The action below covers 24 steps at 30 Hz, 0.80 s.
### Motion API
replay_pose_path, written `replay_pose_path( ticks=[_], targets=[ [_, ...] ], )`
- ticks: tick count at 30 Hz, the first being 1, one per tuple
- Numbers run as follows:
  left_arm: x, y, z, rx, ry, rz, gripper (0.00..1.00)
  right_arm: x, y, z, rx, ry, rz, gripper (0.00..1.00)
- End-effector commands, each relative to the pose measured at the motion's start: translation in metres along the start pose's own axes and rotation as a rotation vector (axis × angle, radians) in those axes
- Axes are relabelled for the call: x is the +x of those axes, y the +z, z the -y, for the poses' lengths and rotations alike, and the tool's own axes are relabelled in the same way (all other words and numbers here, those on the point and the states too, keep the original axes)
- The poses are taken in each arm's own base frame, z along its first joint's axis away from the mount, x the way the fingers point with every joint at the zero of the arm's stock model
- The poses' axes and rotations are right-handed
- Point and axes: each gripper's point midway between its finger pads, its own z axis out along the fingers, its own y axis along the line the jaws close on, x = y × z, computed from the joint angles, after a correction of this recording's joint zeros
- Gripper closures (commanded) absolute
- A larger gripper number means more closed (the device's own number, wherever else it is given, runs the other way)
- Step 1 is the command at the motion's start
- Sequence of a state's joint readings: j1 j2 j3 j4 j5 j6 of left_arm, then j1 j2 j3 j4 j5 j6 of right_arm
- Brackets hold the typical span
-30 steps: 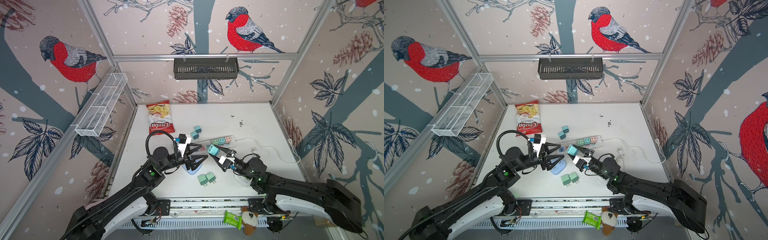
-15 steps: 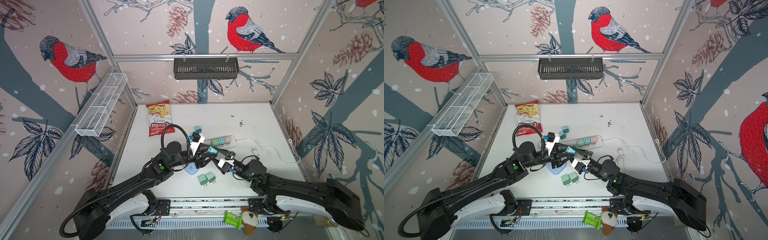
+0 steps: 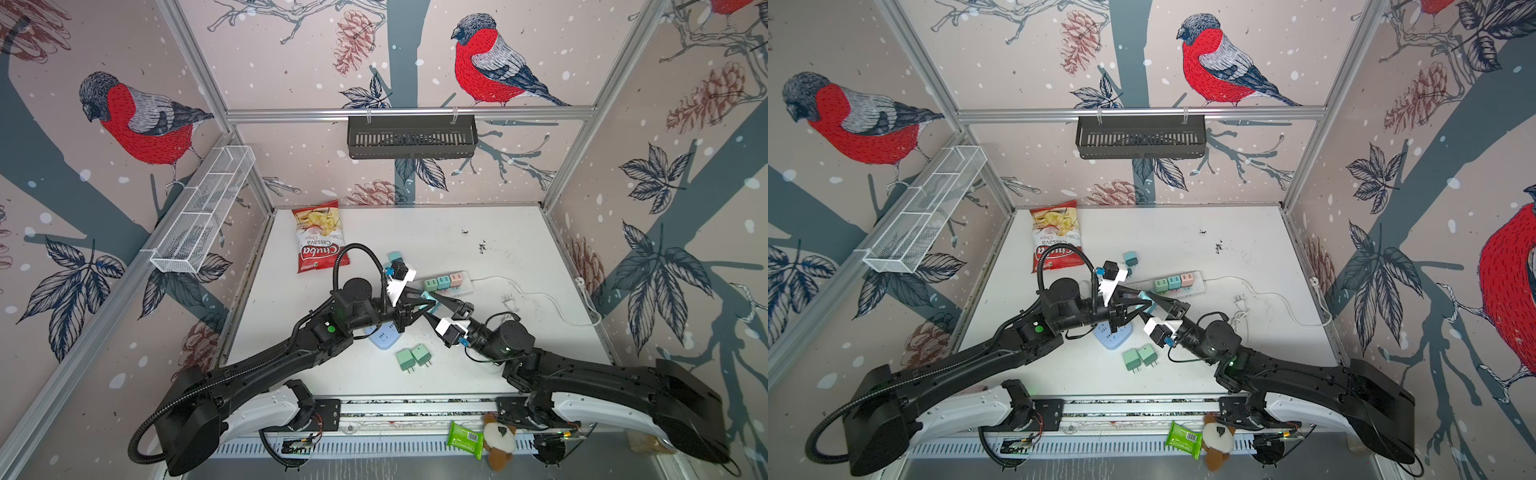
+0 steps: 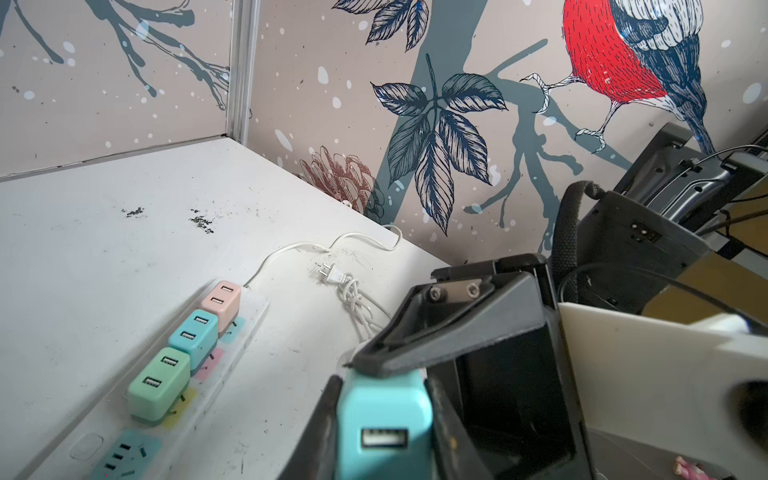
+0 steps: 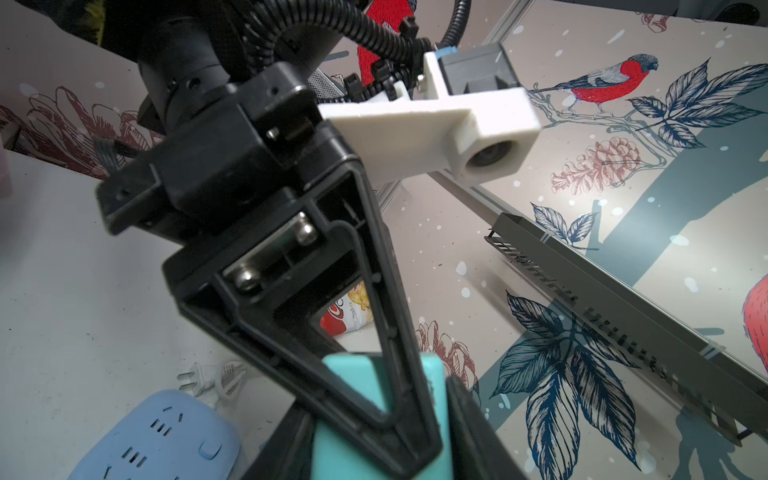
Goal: Insert the plug
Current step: 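Grasp the teal adapter with the left gripper from the right gripper, then carry the teal adapter to the power strip with left while right draws back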
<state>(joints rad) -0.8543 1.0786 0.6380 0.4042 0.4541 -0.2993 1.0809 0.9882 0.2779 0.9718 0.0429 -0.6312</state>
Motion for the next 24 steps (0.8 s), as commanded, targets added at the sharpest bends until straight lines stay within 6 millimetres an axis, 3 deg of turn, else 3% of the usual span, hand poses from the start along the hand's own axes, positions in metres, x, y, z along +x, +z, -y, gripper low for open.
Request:
replay_pose_path(
  ticks=[1,3,6,7,8,16,19,22,24],
  targets=[
    [0.001,-0.002,-0.003,-0.027,0.061,-0.006,1.0,-0.012,-0.002,0.001,-0.001,0.035,0.058,0.61],
    [0.0,-0.006,-0.013,-0.09,0.064,0.016,1.0,-0.013,-0.002,0.002,0.004,0.045,0.059,0.45],
    [-0.001,-0.015,-0.027,-0.179,0.082,0.056,1.0,-0.009,-0.002,0.001,0.004,0.055,0.045,0.3],
    [-0.002,-0.018,-0.031,-0.203,0.085,0.067,1.0,-0.009,-0.002,0.001,0.002,0.056,0.041,0.21],
    [-0.002,-0.023,-0.036,-0.231,0.09,0.076,1.0,-0.007,-0.003,0.001,0.005,0.061,0.033,0.03],
    [0.002,-0.074,-0.095,-0.43,0.065,0.16,1.0,-0.002,-0.01,0.034,0.112,0.168,0.021,0.0],
    [0.006,-0.088,-0.114,-0.501,0.07,0.178,1.0,0.006,-0.014,0.059,0.195,0.263,0.0,0.0],
    [0.011,-0.096,-0.128,-0.552,0.079,0.17,1.0,0.027,-0.02,0.098,0.334,0.385,-0.072,0.0],
    [0.013,-0.098,-0.134,-0.588,0.099,0.155,1.0,0.058,-0.029,0.116,0.431,0.461,-0.191,0.0]
  ],
)
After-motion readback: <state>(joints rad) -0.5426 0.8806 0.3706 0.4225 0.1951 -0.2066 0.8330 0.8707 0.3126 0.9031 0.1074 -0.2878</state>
